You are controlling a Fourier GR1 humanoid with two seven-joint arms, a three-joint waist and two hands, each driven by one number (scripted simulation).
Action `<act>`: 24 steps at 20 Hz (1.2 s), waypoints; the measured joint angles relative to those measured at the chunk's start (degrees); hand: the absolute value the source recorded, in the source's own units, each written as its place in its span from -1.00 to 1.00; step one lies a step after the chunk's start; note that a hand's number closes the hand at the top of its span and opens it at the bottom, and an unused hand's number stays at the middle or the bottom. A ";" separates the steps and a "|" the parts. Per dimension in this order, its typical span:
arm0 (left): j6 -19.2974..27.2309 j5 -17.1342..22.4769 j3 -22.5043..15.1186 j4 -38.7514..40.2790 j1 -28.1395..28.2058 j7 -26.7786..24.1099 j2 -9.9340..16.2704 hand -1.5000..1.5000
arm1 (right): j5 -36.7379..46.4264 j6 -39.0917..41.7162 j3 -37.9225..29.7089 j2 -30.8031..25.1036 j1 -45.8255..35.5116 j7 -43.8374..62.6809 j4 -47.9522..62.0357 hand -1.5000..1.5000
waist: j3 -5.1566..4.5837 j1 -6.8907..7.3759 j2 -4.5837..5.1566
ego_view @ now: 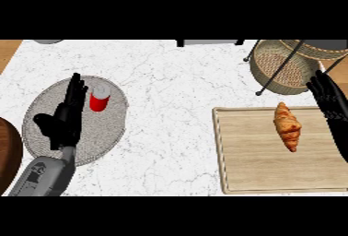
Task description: Pick the croissant from the tray and place it in the tiered basket
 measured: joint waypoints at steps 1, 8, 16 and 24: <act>-0.10 -0.65 -0.39 -0.75 0.41 0.09 -0.17 0.00 | -1.23 1.22 -1.38 -0.39 -0.29 0.20 0.50 1.00 | -0.09 0.42 0.03; -0.22 -3.96 -3.75 -2.69 -1.54 0.99 -0.87 0.00 | -15.61 9.03 -12.59 -5.00 -10.33 3.93 13.33 -1.00 | 0.15 2.21 0.22; 0.38 -6.06 -7.29 -5.06 -0.31 2.69 -2.63 0.00 | -33.48 32.11 -14.23 -9.26 -12.86 14.27 29.27 -1.00 | -0.18 3.34 0.53; 2.08 -7.84 -8.16 -7.07 0.35 5.13 -3.33 0.00 | -27.18 49.37 -16.02 -25.15 -15.01 15.23 27.77 -1.00 | -0.39 2.34 0.16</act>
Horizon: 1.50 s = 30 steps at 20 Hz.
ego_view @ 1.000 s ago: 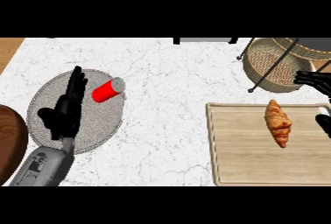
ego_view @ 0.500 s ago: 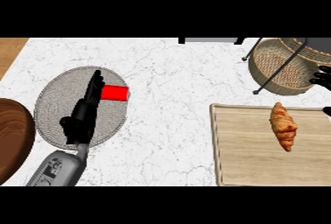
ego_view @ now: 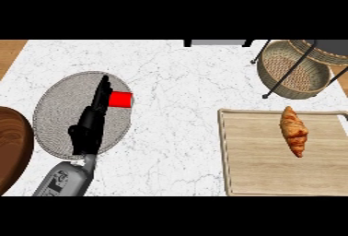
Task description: Pick the croissant from the tray and place it in the tiered basket
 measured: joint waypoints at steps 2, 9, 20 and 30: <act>-0.31 -0.01 -0.18 -0.19 -0.06 0.42 0.09 0.00 | 4.81 1.98 0.62 -3.91 -1.50 0.07 -3.49 -1.00 | -0.03 0.26 -0.02; -0.95 -0.02 0.21 -0.33 0.38 0.28 0.51 0.00 | 22.61 2.91 5.99 -10.77 -5.74 1.39 -20.42 -1.00 | -0.12 0.86 -0.01; -1.06 -2.13 0.55 -1.95 2.23 0.26 -1.13 0.00 | 37.10 0.58 20.20 -2.90 -10.46 15.17 -33.72 -1.00 | -0.13 0.51 0.06; -2.85 -3.58 2.83 -2.94 2.35 2.33 -1.78 0.00 | 40.12 3.99 24.79 2.14 -11.56 24.19 -36.36 -1.00 | -0.12 -0.06 0.00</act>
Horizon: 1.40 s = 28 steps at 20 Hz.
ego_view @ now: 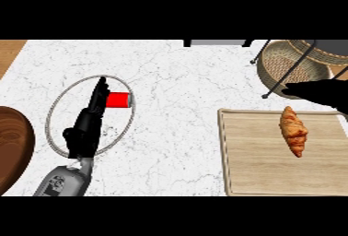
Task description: Pick the croissant from the tray and place it in the tiered basket
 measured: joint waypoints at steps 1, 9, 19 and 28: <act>-0.01 -0.27 0.10 0.26 -0.54 0.53 -0.27 0.00 | 0.35 -0.08 0.90 0.84 -0.27 1.51 -0.14 -1.00 | 0.00 -0.01 0.00; -1.98 -0.96 1.79 0.32 0.19 -0.33 -0.91 0.00 | 5.75 3.00 1.05 0.87 1.74 1.52 -0.23 -1.00 | 0.03 -0.11 0.02; -2.02 -3.99 2.19 -0.54 1.07 0.64 -3.47 0.00 | 19.44 4.45 2.87 2.18 2.40 -5.66 0.10 -1.00 | 0.06 0.05 0.07; -3.60 -5.14 3.68 -0.11 0.67 0.36 -4.52 0.00 | 34.40 -1.60 7.32 1.53 4.57 -19.47 1.82 -1.00 | 0.06 0.07 0.10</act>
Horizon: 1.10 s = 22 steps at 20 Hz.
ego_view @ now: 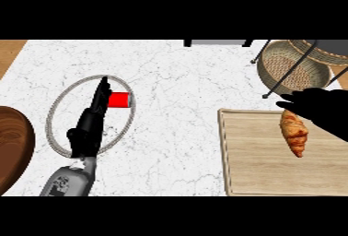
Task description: Pick the croissant from the tray and place it in the tiered basket
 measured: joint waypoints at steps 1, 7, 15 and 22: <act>-0.24 -0.16 -0.14 -0.90 0.88 0.21 0.01 0.00 | 1.29 -0.48 0.06 0.82 -0.16 -0.29 0.74 -1.00 | 0.01 0.04 -0.01; -1.26 -0.76 0.85 -1.21 0.60 1.10 -0.65 0.00 | 8.31 -4.36 -1.49 0.91 -0.48 -5.27 7.12 -1.00 | -0.01 0.03 0.00; -2.34 -2.07 1.88 -1.52 1.89 0.35 -1.96 0.00 | 14.06 -6.21 -3.52 3.48 2.54 -10.30 11.82 -1.00 | -0.02 -0.15 -0.04; -4.21 -2.59 3.26 -3.02 2.55 0.71 -2.01 0.00 | 18.52 -8.36 -4.51 6.18 2.61 -16.15 16.65 -1.00 | -0.02 -0.07 -0.05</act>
